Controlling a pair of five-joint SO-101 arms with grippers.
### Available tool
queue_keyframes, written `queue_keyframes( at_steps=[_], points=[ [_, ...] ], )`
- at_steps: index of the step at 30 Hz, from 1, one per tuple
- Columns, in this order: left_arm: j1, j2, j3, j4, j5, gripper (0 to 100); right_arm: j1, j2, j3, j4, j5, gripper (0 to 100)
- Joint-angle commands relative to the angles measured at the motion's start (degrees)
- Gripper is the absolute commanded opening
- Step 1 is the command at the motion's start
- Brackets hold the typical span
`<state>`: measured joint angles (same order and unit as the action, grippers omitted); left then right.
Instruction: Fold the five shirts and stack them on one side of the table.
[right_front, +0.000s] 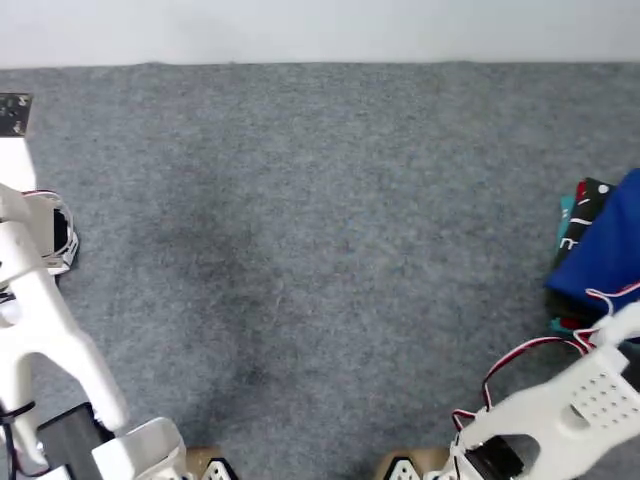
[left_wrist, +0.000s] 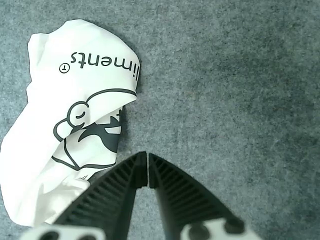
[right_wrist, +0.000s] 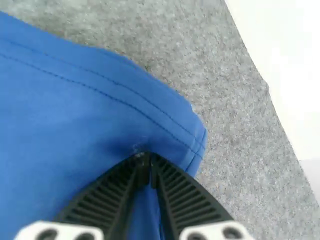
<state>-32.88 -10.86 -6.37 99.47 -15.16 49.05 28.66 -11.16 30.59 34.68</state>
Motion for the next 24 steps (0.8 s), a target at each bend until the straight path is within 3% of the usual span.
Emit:
queue_keyframes(
  at_steps=[1,10,24],
  points=[
    [0.4,-2.5,-0.2,1.0,-0.3,1,-0.8,-8.0,-4.6,3.9,-0.1,0.9],
    [0.4,-2.5,-0.2,1.0,-0.3,1,2.9,-16.7,-4.5,22.1,-0.1,0.9],
    [0.4,-2.5,-0.2,1.1,-0.3,1,0.6,-5.1,-5.5,17.3,-0.1,0.9]
  ],
)
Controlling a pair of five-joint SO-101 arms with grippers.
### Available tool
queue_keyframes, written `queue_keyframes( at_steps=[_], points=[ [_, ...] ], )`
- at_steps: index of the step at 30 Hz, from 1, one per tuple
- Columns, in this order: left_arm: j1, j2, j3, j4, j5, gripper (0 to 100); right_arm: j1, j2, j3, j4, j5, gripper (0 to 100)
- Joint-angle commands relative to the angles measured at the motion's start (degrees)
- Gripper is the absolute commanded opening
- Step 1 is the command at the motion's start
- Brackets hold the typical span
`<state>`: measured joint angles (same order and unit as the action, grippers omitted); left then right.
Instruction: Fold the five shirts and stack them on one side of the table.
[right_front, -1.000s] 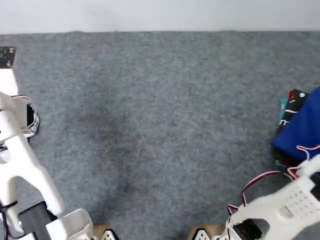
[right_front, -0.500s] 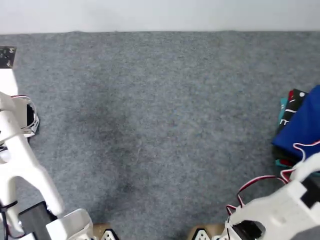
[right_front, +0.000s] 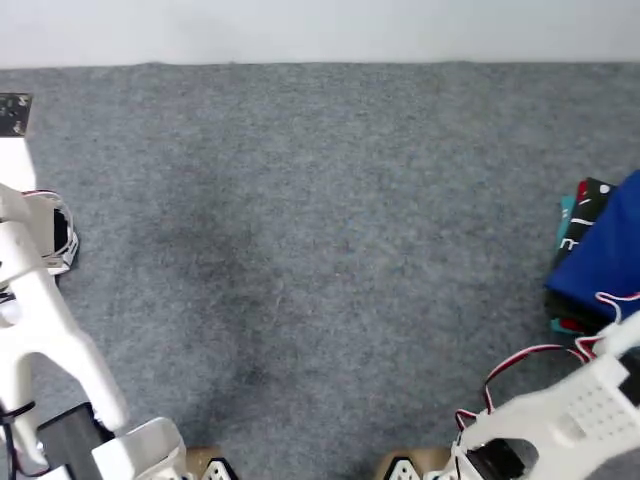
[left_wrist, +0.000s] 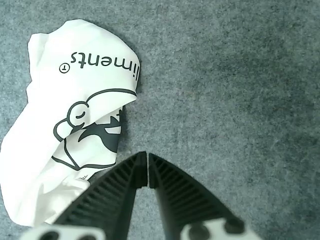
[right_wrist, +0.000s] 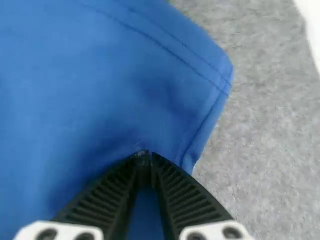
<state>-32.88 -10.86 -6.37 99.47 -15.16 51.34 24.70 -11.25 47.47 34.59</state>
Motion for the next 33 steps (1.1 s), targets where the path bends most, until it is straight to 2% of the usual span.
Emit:
queue_keyframes(
  at_steps=[1,8,10,13,18,22,26,31,33],
  points=[
    [0.4,-2.5,-0.2,1.1,-0.3,1,-1.7,-2.5,-7.1,2.9,0.0,0.9],
    [0.4,-6.7,-0.2,1.1,-0.3,1,-5.0,-13.5,-12.4,24.0,-0.2,0.9],
    [0.3,-7.6,0.2,1.1,-0.3,1,-8.4,-15.4,-12.4,29.7,-0.9,0.9],
    [0.3,-8.5,2.9,1.1,-0.4,1,-14.7,-16.0,-12.3,36.1,-6.3,0.9],
    [0.3,-10.2,6.7,1.1,-0.4,1,-25.3,-11.2,-12.2,38.5,-17.5,0.9],
    [0.3,-11.3,7.6,1.1,-0.4,1,-30.6,-1.7,-12.2,36.4,-22.9,0.9],
    [0.2,-12.1,7.9,1.1,-0.4,1,-30.5,7.5,-12.6,34.2,-23.1,0.9],
    [0.1,-12.4,7.9,1.1,-0.4,1,-24.0,13.5,-12.6,34.3,-23.0,0.9],
    [0.0,-12.4,7.9,1.1,-0.4,1,-21.2,13.5,-12.6,35.9,-20.6,0.9]
  ],
)
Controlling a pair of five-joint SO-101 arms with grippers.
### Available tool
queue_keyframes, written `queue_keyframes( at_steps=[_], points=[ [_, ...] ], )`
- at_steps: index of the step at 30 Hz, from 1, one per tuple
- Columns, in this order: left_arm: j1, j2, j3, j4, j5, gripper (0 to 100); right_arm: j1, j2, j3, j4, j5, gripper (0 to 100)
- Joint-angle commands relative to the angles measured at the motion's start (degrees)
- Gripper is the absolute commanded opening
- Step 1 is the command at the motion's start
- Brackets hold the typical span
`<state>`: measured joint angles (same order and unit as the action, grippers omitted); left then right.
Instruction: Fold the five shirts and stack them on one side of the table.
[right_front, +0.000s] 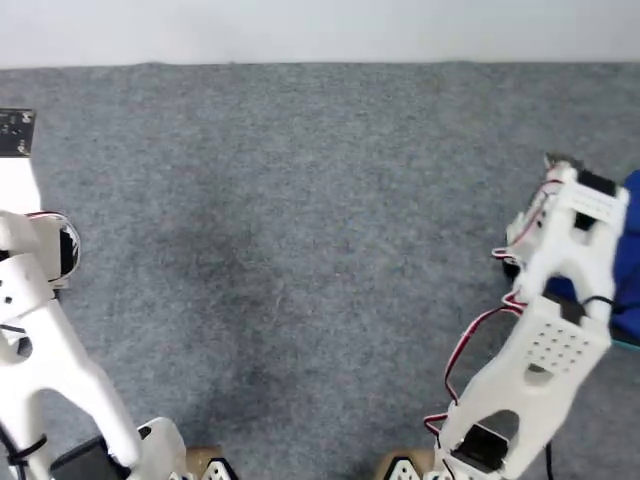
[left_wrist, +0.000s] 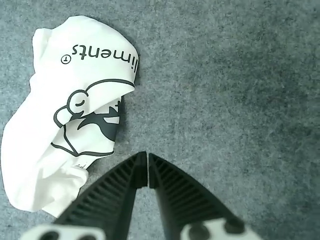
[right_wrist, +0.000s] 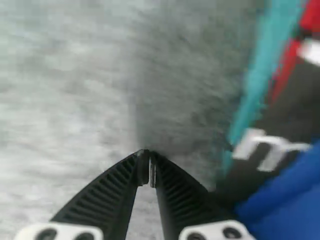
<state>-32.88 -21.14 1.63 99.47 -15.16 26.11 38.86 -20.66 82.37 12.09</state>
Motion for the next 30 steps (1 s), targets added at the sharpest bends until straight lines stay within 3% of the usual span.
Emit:
queue_keyframes(
  at_steps=[1,5,10,24,30],
  points=[
    [0.0,-2.1,-0.1,1.1,-0.4,1,5.2,-1.2,-3.2,2.6,4.0,0.9],
    [0.2,-2.1,-0.1,1.1,-0.4,1,8.0,-5.1,-3.2,9.5,9.1,0.9],
    [0.4,-1.9,-0.1,1.1,-0.4,1,7.3,-12.2,-3.2,16.7,9.5,0.9],
    [0.4,-2.2,-0.1,1.1,-0.4,1,-4.1,-26.5,-2.8,20.4,10.6,0.9],
    [-0.1,-2.1,-0.1,1.1,-6.1,1,-5.0,-36.4,-1.7,20.5,10.6,0.9]
  ],
)
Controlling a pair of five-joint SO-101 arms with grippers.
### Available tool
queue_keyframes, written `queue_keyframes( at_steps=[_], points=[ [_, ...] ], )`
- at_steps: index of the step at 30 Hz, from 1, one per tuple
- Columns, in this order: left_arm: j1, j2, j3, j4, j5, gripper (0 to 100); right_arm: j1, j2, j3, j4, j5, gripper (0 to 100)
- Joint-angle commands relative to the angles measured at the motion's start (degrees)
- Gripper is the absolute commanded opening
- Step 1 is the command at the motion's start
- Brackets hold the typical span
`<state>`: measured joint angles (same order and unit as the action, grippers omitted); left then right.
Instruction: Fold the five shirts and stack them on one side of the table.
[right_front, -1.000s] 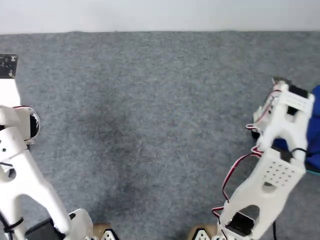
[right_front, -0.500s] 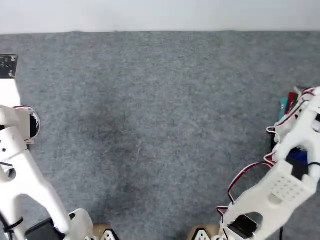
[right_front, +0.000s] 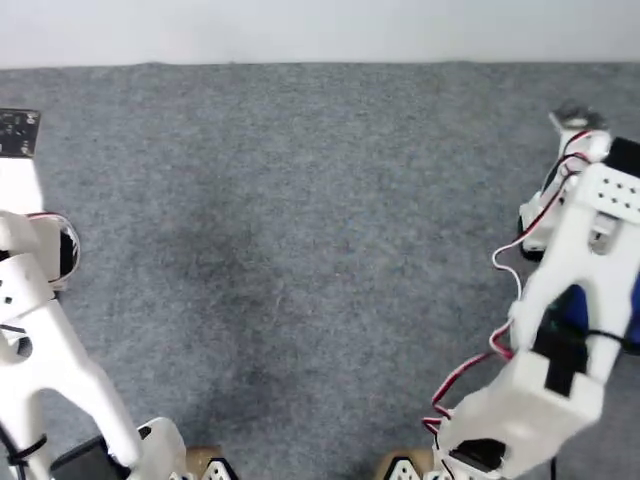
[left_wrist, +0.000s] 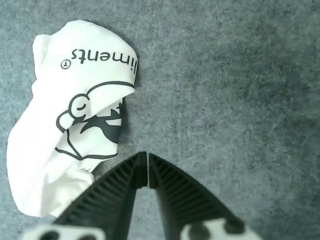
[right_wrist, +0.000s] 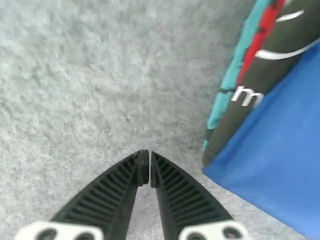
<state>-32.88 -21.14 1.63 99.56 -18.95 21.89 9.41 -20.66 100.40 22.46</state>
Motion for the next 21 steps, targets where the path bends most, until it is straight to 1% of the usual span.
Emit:
queue_keyframes(
  at_steps=[1,5,8,10,15,21],
  points=[
    [-0.1,-1.8,-0.1,1.0,-3.2,1,-0.7,-8.7,-0.3,2.5,0.4,0.9],
    [-0.4,0.2,-0.1,1.0,-7.8,3,-0.7,-16.8,10.0,2.5,0.6,0.9],
    [-4.4,4.3,-0.1,0.9,-10.7,14,-0.4,-23.6,20.0,2.5,0.7,0.9],
    [-7.6,7.8,-0.5,0.9,-13.3,18,-0.4,-28.8,26.2,2.5,0.7,0.9],
    [-13.5,15.8,-0.6,-1.3,-25.2,19,-0.7,-40.5,38.2,2.2,0.7,0.9],
    [-19.3,22.1,-2.2,-9.0,-34.1,20,-0.5,-44.1,45.3,2.2,0.7,0.9]
  ],
)
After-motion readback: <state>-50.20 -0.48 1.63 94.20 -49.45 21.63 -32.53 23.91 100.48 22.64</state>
